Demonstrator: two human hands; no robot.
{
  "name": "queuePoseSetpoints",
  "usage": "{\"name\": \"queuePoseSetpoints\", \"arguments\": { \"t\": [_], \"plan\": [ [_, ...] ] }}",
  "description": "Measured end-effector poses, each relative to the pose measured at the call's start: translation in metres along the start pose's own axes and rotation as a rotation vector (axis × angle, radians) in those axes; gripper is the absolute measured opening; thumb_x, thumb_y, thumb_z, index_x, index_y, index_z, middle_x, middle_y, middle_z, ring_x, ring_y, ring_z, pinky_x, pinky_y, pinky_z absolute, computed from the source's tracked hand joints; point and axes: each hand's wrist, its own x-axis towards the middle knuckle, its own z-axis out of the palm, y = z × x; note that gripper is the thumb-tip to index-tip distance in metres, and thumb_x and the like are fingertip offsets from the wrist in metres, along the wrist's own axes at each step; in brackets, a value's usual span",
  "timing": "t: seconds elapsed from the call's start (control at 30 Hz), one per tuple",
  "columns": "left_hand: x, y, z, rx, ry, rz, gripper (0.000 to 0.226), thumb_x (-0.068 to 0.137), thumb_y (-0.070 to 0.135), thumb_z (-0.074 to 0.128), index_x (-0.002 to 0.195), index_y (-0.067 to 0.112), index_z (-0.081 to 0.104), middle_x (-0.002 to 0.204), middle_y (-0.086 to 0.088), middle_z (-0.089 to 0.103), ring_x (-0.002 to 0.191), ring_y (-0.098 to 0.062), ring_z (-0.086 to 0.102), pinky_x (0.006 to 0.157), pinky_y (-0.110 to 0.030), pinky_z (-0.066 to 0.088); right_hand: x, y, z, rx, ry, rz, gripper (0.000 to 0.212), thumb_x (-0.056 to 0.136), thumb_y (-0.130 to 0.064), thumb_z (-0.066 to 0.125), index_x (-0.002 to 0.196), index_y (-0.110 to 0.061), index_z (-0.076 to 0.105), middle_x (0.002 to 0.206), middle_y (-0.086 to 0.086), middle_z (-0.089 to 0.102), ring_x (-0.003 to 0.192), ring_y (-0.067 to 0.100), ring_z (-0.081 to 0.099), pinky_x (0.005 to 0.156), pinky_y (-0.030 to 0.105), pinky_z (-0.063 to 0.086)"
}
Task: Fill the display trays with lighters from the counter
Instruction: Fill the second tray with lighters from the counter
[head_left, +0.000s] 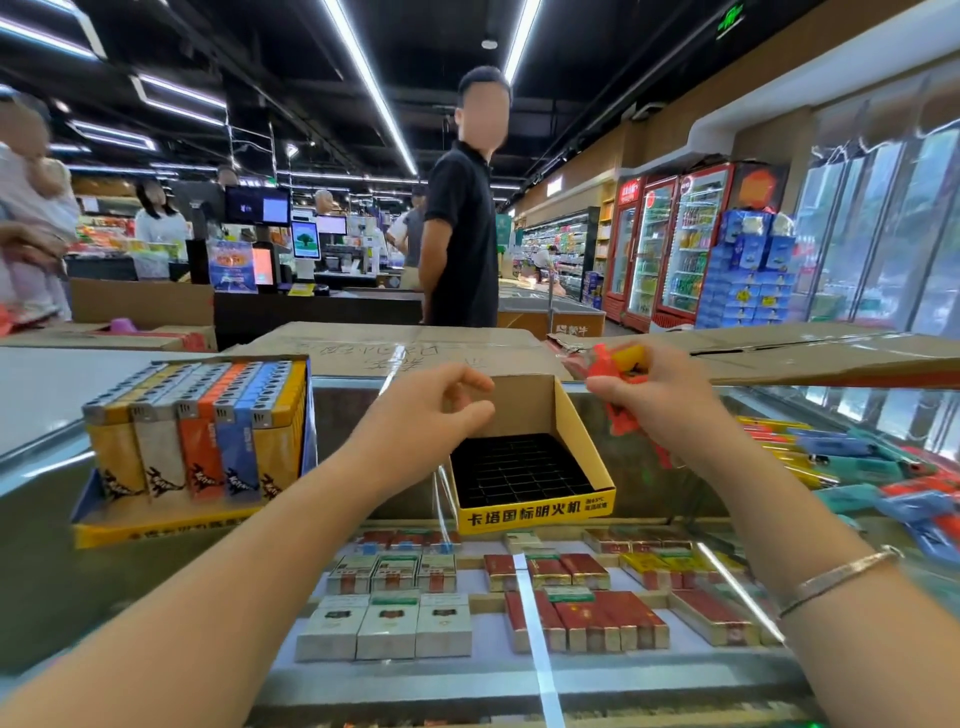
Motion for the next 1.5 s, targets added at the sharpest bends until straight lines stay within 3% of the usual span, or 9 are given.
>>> {"name": "queuePoseSetpoints", "arguments": {
  "t": [0.1,0.23,0.57,0.67,0.87,0.97,1.13,1.3,1.5],
  "plan": [
    [-0.002,0.004,0.003,-0.01,-0.002,0.084,0.04,0.089,0.026,0.059,0.127,0.035,0.05,0.094,0.02,0.056,0.075,0.009,0.051,0.067,-0.01,0.042,-0.013,-0.021,0.011,0.148,-0.295,-0.039,0.023,0.074,-0.025,0.076,0.093,-0.02,0.066,0.074,0.0,0.068,0.065,0.009,0.067,0.058,0.021,0.054],
    [-0.005,0.011,0.007,-0.179,-0.091,0.118,0.031,0.089,0.022,0.059,0.116,0.038,0.056,0.093,0.018,0.065,0.084,0.007,0.059,0.076,-0.009,0.047,-0.02,-0.03,0.021,0.232,-0.447,-0.086,0.018,0.074,-0.02,0.076,0.09,-0.017,0.07,0.08,0.005,0.072,0.073,0.016,0.07,0.066,0.022,0.056],
    [0.003,0.005,-0.004,-0.58,0.115,-0.123,0.015,0.085,0.014,0.064,0.094,0.026,0.066,0.087,-0.002,0.068,0.07,-0.004,0.067,0.064,-0.014,0.052,-0.013,-0.018,0.025,0.179,-0.12,-0.117,0.019,0.087,-0.026,0.064,0.074,-0.012,0.06,0.058,0.0,0.06,0.043,0.005,0.049,0.045,0.018,0.042],
    [0.004,-0.002,-0.006,-0.452,0.184,-0.071,0.021,0.088,0.013,0.061,0.092,0.034,0.065,0.089,0.001,0.068,0.074,-0.002,0.064,0.066,-0.014,0.051,-0.007,-0.004,0.023,-0.067,0.097,-0.118,0.013,0.087,-0.024,0.064,0.081,-0.013,0.062,0.067,0.001,0.058,0.06,0.008,0.053,0.058,0.025,0.044],
    [0.005,-0.01,0.002,-0.142,0.257,0.045,0.025,0.088,0.013,0.061,0.106,0.03,0.059,0.086,0.012,0.06,0.079,0.009,0.056,0.068,-0.006,0.045,-0.006,0.008,0.027,-0.159,-0.156,0.053,0.046,0.087,-0.016,0.062,0.131,-0.026,0.051,0.078,-0.011,0.055,0.065,0.003,0.051,0.054,0.016,0.04],
    [0.007,-0.017,0.005,-0.08,0.235,0.033,0.02,0.086,0.018,0.065,0.101,0.03,0.06,0.089,0.014,0.063,0.085,0.002,0.06,0.08,-0.018,0.051,-0.006,0.007,0.029,-0.192,-0.212,0.071,0.065,0.085,-0.007,0.058,0.141,-0.032,0.037,0.067,-0.01,0.046,0.052,0.004,0.046,0.041,0.009,0.034],
    [0.011,-0.023,0.011,-0.013,0.249,0.02,0.018,0.086,0.02,0.065,0.102,0.027,0.066,0.093,0.011,0.067,0.092,-0.006,0.062,0.088,-0.033,0.051,-0.006,0.003,0.024,-0.2,-0.289,0.143,0.075,0.082,-0.007,0.059,0.145,-0.033,0.028,0.073,0.0,0.048,0.058,0.013,0.049,0.039,0.016,0.037],
    [0.012,-0.023,0.014,-0.005,0.278,0.027,0.014,0.084,0.021,0.067,0.092,0.032,0.064,0.085,0.02,0.064,0.085,0.002,0.06,0.076,-0.016,0.045,-0.006,-0.003,0.019,-0.232,-0.399,0.181,0.077,0.082,-0.01,0.062,0.143,-0.035,0.024,0.098,0.002,0.052,0.069,0.018,0.059,0.042,0.021,0.048],
    [0.012,-0.022,0.011,0.028,0.255,0.018,0.01,0.085,0.022,0.066,0.087,0.031,0.063,0.084,0.02,0.062,0.085,0.005,0.057,0.075,-0.013,0.041,-0.006,-0.003,0.016,-0.192,-0.438,0.187,0.076,0.082,-0.008,0.061,0.142,-0.035,0.025,0.09,0.005,0.051,0.055,0.015,0.053,0.038,0.018,0.041]
  ]
}}
